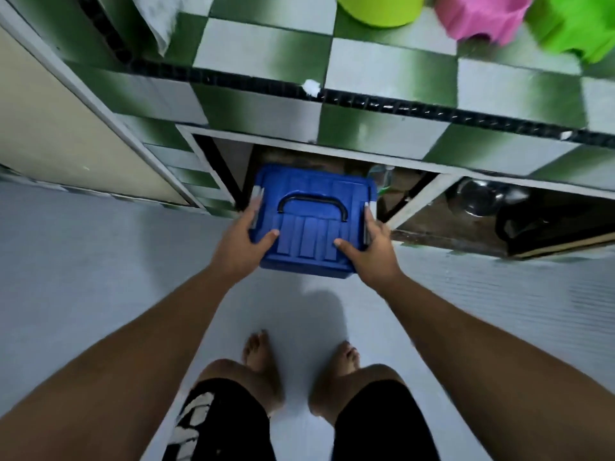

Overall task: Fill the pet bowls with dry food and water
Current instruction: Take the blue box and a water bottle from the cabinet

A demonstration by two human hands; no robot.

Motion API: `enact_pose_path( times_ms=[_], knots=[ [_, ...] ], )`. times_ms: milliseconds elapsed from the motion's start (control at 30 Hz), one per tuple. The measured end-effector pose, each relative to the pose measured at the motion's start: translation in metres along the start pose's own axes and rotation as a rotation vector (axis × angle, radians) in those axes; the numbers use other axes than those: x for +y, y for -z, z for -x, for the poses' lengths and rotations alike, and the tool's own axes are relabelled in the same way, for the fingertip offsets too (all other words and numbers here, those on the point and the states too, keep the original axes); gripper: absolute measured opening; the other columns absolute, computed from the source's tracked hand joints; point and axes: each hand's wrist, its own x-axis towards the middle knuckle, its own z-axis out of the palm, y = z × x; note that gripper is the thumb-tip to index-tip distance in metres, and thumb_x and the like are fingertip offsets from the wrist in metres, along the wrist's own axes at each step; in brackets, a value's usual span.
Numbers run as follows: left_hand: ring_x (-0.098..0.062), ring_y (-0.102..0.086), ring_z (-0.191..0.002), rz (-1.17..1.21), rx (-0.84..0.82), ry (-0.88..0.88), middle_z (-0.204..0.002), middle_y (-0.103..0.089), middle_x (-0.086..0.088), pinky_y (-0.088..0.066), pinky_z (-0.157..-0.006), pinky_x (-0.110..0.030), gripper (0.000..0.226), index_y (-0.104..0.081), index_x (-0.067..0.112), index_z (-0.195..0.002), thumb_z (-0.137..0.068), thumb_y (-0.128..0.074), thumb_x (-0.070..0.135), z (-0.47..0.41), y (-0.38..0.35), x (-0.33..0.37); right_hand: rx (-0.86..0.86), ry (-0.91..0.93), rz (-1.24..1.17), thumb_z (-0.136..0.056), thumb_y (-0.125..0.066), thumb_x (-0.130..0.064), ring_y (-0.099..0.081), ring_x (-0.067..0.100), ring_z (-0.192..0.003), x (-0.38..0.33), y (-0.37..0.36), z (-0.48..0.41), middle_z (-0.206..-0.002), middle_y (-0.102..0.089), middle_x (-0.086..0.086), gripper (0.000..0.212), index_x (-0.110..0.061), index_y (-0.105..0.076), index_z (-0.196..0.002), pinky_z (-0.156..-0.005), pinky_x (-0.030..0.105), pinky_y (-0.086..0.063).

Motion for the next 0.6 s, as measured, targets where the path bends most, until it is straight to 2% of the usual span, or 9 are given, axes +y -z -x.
enact_pose_path(
  times_ms=[133, 233, 400, 533, 600],
  knots=[
    [-0.005, -0.043, -0.132, 0.029, 0.047, 0.085, -0.146, -0.039, 0.016, -0.035, -0.11, -0.023, 0.083, -0.025, 0.027, -0.162, -0.095, -0.073, 0.029, 0.054, 0.028, 0.046, 0.018, 0.046, -0.059, -0.084, -0.078, -0.035, -0.039, 0.018, -0.136, -0.033, 0.022, 0.057, -0.15, -0.035, 0.006, 0.096, -0.024, -0.019, -0.159, -0.115, 0.032, -0.035],
    [-0.004, -0.045, -0.129, 0.055, 0.055, 0.123, -0.144, -0.04, 0.016, -0.036, -0.107, -0.021, 0.086, -0.021, 0.029, -0.163, -0.095, -0.073, 0.028, 0.082, 0.047, 0.082, 0.04, 0.084, -0.068, -0.085, -0.078, -0.032, -0.034, 0.011, -0.137, -0.058, 0.043, 0.088, -0.154, -0.033, 0.001, 0.099, -0.024, -0.014, -0.159, -0.111, 0.023, -0.029],
    [-0.005, -0.046, -0.126, 0.042, 0.108, 0.114, -0.143, -0.043, 0.013, -0.037, -0.105, -0.022, 0.085, -0.02, 0.03, -0.164, -0.096, -0.071, 0.031, 0.102, 0.072, 0.143, 0.027, 0.153, -0.059, -0.086, -0.077, -0.033, -0.028, 0.009, -0.142, -0.103, 0.086, 0.104, -0.159, -0.026, -0.004, 0.101, -0.024, -0.009, -0.16, -0.113, 0.02, -0.024],
    [-0.009, -0.044, -0.137, 0.042, 0.169, 0.056, -0.158, -0.04, 0.006, -0.037, -0.113, -0.028, 0.085, -0.019, 0.03, -0.164, -0.096, -0.07, 0.032, 0.1, 0.087, 0.183, 0.017, 0.228, -0.068, -0.085, -0.077, -0.038, -0.028, 0.009, -0.144, -0.14, 0.117, 0.098, -0.16, -0.026, -0.008, 0.102, -0.025, -0.01, -0.16, -0.121, 0.032, -0.026],
    [-0.004, -0.036, -0.138, 0.034, 0.213, 0.044, -0.162, -0.035, 0.006, -0.031, -0.114, -0.026, 0.085, -0.018, 0.028, -0.164, -0.096, -0.07, 0.033, 0.097, 0.095, 0.202, 0.005, 0.263, -0.074, -0.084, -0.078, -0.037, -0.026, 0.004, -0.144, -0.16, 0.131, 0.089, -0.161, -0.025, -0.009, 0.102, -0.024, -0.011, -0.16, -0.122, 0.031, -0.024]
  ],
)
